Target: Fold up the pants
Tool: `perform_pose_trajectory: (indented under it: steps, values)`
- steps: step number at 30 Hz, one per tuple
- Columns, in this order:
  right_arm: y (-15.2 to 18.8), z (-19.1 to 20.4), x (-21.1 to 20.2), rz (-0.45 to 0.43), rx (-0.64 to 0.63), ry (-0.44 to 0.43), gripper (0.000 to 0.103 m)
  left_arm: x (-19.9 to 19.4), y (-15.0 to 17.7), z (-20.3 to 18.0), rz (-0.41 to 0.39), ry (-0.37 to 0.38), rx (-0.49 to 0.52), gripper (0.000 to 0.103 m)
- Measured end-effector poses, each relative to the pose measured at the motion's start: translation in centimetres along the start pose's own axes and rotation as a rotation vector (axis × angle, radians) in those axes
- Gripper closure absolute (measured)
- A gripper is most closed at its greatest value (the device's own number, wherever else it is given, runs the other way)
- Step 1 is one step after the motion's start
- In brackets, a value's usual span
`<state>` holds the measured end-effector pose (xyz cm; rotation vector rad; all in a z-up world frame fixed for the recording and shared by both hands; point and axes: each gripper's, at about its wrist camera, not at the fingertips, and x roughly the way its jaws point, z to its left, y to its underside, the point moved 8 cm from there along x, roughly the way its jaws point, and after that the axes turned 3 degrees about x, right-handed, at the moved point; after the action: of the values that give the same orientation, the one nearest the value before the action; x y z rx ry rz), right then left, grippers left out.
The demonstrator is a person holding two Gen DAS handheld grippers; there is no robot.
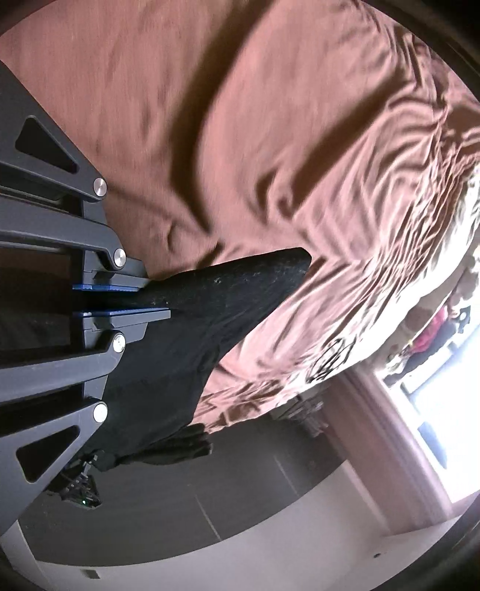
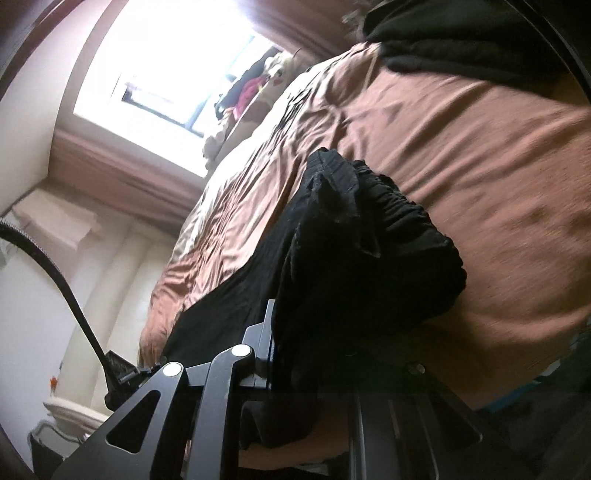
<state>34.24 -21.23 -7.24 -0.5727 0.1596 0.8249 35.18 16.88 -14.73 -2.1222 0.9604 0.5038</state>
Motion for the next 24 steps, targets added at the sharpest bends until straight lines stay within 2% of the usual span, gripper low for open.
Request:
perform_pose_trajectory:
  steps: [6,19,21,22,24]
  values:
    - [0.9,3.0,5.0,0.064,-0.041,-0.022,0.091,-3.9,-1.0,3.7,-0.053,-0.019,-0.042,0.096]
    - [3.1,7.7,12.1,0.177,-0.102,-0.029,0.091,-9.4,-2.6,10.7,-0.114,-0.075,-0.094,0.096]
    - [3.4,7.9,12.9,0.195,-0.119,-0.012,0.091,-9.3,-2.5,11.9,-0.093,-0.088,-0.112,0.095]
    - [3.3,7.6,13.1,0.199,-0.130,0.015,0.087,-8.9,-2.2,12.5,-0.070,-0.097,-0.127,0.094]
    - [3.3,7.0,13.0,0.207,-0.142,0.072,0.084,-8.5,-1.3,13.7,-0.043,-0.167,-0.139,0.092]
